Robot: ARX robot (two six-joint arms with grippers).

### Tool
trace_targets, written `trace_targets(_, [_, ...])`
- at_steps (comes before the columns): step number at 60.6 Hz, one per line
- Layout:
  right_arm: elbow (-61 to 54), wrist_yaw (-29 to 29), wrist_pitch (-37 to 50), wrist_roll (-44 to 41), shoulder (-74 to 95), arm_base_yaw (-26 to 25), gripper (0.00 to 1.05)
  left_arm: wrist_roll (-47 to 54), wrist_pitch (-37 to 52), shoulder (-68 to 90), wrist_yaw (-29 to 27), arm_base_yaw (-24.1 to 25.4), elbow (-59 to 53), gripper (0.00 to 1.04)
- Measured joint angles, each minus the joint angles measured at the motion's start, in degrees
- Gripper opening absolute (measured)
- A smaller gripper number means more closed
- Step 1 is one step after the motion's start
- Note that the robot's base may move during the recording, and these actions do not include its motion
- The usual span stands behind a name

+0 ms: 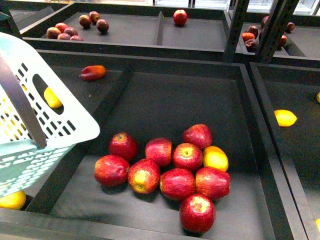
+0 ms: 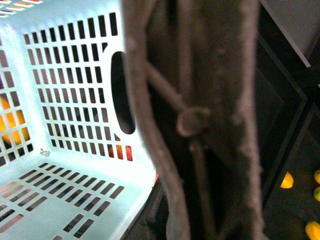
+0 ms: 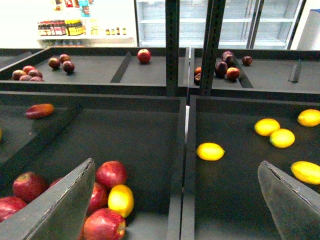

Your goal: Pick lemon and mango into basket

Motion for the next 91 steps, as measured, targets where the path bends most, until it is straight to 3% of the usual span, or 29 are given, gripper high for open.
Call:
trace_targets(9, [0.0,0.0,0.0,0.0,0.0,0.0,0.96,1.9,2.2,9.7,4.6,-1.2,10.8,0.05])
trace_targets(18, [0.0,0.0,0.0,0.0,0.0,0.0,0.96,1.5,2.1,19.5,10.8,-5.8,22.4,0.05])
trace_targets(32, [0.0,0.0,0.0,0.0,0.0,0.0,0.96,0.1,0.0,28.1,13.1,-14.4,33.7,0.05])
trace_targets(61, [0.0,0.0,0.0,0.0,0.0,0.0,0.96,-3.5,6.2,27.5,16.3,-25.8,33.2,0.05])
trace_targets(91, [0.0,0.0,0.0,0.0,0.0,0.0,0.96,-3.0,7.3,24.1,16.9,-28.7,32.5,0.05])
